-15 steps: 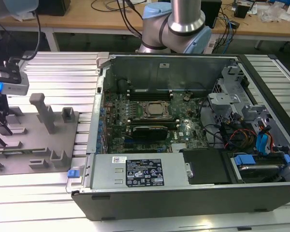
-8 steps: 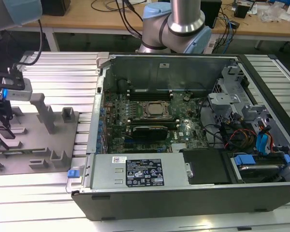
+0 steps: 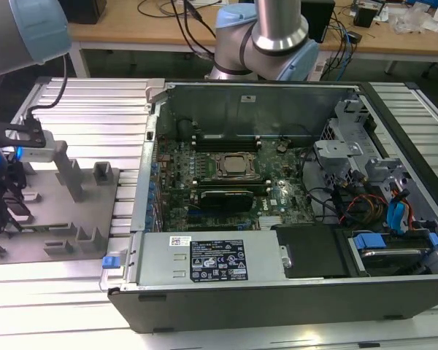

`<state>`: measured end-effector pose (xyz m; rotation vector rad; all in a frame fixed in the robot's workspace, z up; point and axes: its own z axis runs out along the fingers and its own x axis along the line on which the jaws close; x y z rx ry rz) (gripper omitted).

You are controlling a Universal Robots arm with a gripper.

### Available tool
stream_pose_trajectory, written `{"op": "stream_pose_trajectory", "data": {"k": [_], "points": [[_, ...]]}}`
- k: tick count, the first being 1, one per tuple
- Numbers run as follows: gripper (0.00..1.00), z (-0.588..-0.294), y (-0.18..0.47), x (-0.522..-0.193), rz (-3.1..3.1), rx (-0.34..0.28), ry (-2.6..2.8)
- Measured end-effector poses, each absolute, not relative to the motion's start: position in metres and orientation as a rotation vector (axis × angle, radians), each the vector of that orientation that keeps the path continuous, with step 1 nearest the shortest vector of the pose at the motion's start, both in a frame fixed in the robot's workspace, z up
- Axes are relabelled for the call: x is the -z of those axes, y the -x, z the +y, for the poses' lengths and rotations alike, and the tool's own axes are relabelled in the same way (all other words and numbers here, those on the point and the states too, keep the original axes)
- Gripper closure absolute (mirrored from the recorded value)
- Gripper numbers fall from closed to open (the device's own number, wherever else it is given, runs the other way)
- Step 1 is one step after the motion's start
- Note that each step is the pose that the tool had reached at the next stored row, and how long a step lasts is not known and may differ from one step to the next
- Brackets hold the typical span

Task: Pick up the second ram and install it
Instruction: 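Pick up the second ram and move it above second insertion slot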

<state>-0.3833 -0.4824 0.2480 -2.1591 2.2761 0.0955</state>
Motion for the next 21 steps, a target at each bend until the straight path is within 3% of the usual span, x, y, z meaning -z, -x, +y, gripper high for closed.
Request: {"op": "stream_pose_trajectory", "data": {"k": [21], "points": [[0.64, -0.473, 0.389, -0.205, 2.207, -0.098, 2.23]]}}
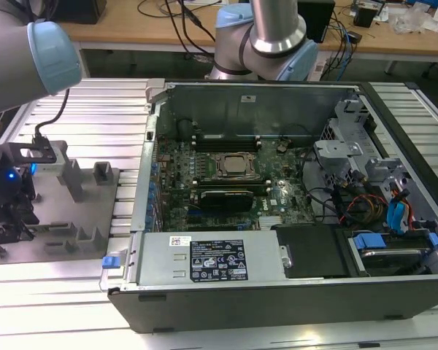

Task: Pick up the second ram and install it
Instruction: 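Pick up the second ram and move it above second insertion slot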

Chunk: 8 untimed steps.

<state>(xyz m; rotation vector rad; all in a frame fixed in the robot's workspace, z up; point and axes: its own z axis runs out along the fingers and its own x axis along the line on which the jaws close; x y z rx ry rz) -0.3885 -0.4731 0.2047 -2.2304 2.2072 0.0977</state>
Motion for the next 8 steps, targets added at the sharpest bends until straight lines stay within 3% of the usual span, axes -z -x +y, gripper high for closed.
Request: {"op": "stream_pose_trajectory", "data": {"k": [3, 4, 5, 8], "points": [[0.65, -0.4731, 0.3885, -0.2044, 2.207, -0.098, 2.23], [0.78, -0.4731, 0.3885, -0.2044, 2.207, -0.098, 2.23], [0.84, -0.4731, 0.3885, -0.2043, 2.207, -0.098, 2.23], [0.87, -0.4731, 0.3885, -0.204, 2.207, -0.098, 2.23]]}}
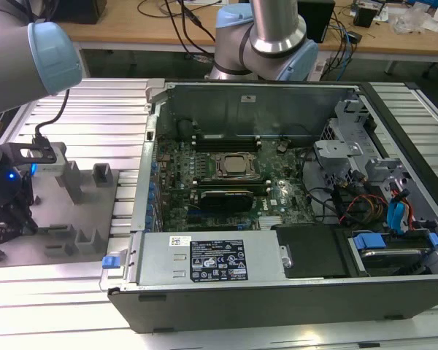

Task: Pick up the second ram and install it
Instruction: 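Pick up the second ram and move it above second insertion slot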

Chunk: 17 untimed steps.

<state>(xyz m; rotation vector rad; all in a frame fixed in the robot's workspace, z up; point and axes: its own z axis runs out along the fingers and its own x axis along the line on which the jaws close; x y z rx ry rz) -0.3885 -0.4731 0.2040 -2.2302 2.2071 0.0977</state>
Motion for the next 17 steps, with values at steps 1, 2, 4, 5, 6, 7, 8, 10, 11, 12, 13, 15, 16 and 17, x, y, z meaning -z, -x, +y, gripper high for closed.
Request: {"op": "stream_pose_trajectory", "data": {"k": [1, 2, 4, 5, 6, 7, 8, 10, 11, 12, 13, 15, 16, 17], "points": [[0.87, -0.473, 0.389, -0.204, 2.207, -0.098, 2.23], [0.87, -0.473, 0.389, -0.204, 2.207, -0.098, 2.23], [0.87, -0.473, 0.389, -0.204, 2.207, -0.098, 2.23], [0.87, -0.473, 0.388, -0.204, 2.207, -0.097, 2.23], [0.87, -0.473, 0.388, -0.204, 2.207, -0.097, 2.231], [0.87, -0.473, 0.388, -0.204, 2.207, -0.097, 2.23], [0.87, -0.473, 0.388, -0.204, 2.207, -0.097, 2.23], [0.87, -0.473, 0.388, -0.209, 2.207, -0.097, 2.231], [0.87, -0.473, 0.389, -0.211, 2.207, -0.097, 2.23], [0.87, -0.473, 0.389, -0.213, 2.207, -0.097, 2.231], [0.87, -0.473, 0.389, -0.214, 2.207, -0.097, 2.23], [0.87, -0.473, 0.389, -0.22, 2.207, -0.097, 2.23], [0.87, -0.473, 0.389, -0.223, 2.207, -0.097, 2.23], [0.87, -0.473, 0.389, -0.227, 2.207, -0.097, 2.23]]}}
